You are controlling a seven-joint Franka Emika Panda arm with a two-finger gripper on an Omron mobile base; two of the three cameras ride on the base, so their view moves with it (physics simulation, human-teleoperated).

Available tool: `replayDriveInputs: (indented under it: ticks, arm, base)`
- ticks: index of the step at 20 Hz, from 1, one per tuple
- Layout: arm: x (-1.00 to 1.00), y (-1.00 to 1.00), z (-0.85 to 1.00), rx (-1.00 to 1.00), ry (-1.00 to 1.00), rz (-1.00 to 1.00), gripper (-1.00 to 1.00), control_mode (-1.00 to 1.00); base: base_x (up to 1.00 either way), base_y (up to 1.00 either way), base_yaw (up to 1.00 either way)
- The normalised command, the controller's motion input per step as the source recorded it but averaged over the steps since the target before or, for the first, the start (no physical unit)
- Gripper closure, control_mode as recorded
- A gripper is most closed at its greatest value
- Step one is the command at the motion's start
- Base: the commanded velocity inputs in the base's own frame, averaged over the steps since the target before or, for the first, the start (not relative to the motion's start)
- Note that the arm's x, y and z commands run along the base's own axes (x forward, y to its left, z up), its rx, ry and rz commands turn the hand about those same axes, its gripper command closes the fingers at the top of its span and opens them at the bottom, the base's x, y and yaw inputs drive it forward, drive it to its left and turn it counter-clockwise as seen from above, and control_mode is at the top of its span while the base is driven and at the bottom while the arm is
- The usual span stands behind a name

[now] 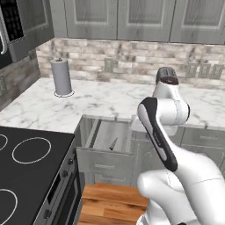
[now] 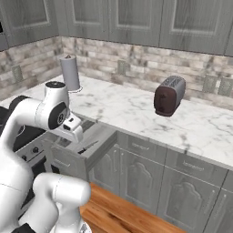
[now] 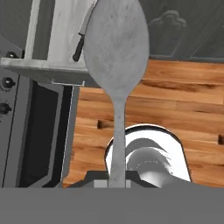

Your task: Pick up the metallic utensils from the counter and place them in the open drawer. Make sure not to pick up any wooden utensils.

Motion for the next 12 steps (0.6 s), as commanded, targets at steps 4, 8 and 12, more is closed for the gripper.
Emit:
replayDriveInputs:
  ticks: [4,8,12]
  arm:
    - [0.77,0.42,-0.71,-0.08,0.02,-0.18,1.00,-1.00]
    - [0.72,0.54,-0.65,-0.08,0.05,-0.20,1.00,-1.00]
    - [0.73,0.14,-0.19,-0.01,-0.01,-0.19,1.00,-1.00]
  base:
    - [0.00,0.00,0.00]
    - [0.00,0.00,0.00]
    - [0.00,0.00,0.00]
